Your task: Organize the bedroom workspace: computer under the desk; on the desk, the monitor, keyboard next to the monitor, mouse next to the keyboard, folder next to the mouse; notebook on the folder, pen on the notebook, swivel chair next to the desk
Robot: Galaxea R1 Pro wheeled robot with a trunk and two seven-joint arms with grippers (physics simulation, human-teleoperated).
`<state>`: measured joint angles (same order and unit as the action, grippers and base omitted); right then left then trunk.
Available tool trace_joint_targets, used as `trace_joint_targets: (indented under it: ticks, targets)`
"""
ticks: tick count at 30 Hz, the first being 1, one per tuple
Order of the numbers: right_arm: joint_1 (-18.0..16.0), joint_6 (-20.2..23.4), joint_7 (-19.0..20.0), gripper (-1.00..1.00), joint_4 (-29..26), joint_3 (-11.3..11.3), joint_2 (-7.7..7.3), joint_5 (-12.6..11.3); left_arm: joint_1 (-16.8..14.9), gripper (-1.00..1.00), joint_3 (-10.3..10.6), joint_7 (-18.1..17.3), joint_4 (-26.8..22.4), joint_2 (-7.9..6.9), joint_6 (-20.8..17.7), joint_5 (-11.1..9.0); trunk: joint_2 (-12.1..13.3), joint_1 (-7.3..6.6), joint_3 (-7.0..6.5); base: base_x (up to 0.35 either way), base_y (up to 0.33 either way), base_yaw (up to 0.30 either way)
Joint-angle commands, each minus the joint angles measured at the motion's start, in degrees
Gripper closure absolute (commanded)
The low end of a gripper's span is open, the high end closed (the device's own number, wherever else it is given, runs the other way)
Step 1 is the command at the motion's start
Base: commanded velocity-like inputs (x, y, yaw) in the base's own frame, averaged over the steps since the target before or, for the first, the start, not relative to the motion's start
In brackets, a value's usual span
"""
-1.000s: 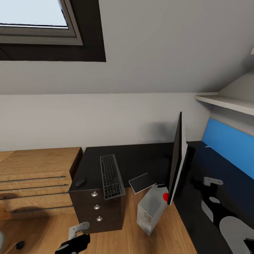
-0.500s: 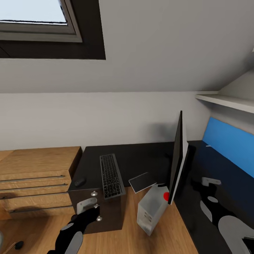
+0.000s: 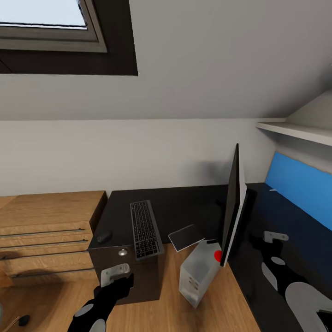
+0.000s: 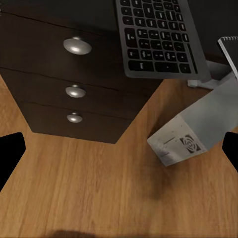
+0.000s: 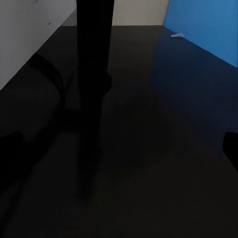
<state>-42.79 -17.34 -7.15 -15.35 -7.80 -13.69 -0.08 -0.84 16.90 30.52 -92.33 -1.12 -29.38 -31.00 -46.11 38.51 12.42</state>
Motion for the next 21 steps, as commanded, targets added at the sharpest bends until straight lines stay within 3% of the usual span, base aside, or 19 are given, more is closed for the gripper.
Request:
trace_joint_targets:
  ticks: [1,7,21]
  targets:
    - [0.0,-0.2,-0.1,-1.0,0.1,-0.1,0.0,0.0,-0.1,-1.0,0.1,0.6,-0.1,-0.09,-0.1,-0.6,-0.1,0.01,0.08,0.0,0.0,0.0]
    - [0.0,-0.5,-0.1,-1.0,0.1,0.0,-0.02,0.0,0.0,-1.0,0.8,0.5,0.2,-1.06,-0.2,-0.4,-0.1,0.01,0.08,0.0,0.0,0.0]
    - [0.0,-1.1,-0.1,-1.0,0.2,-0.1,-0.15,0.0,0.0,-1.0,1.5,0.5,0.2,-1.34,-0.2,-0.5,-0.1,0.01,0.08,0.087,0.0,0.0]
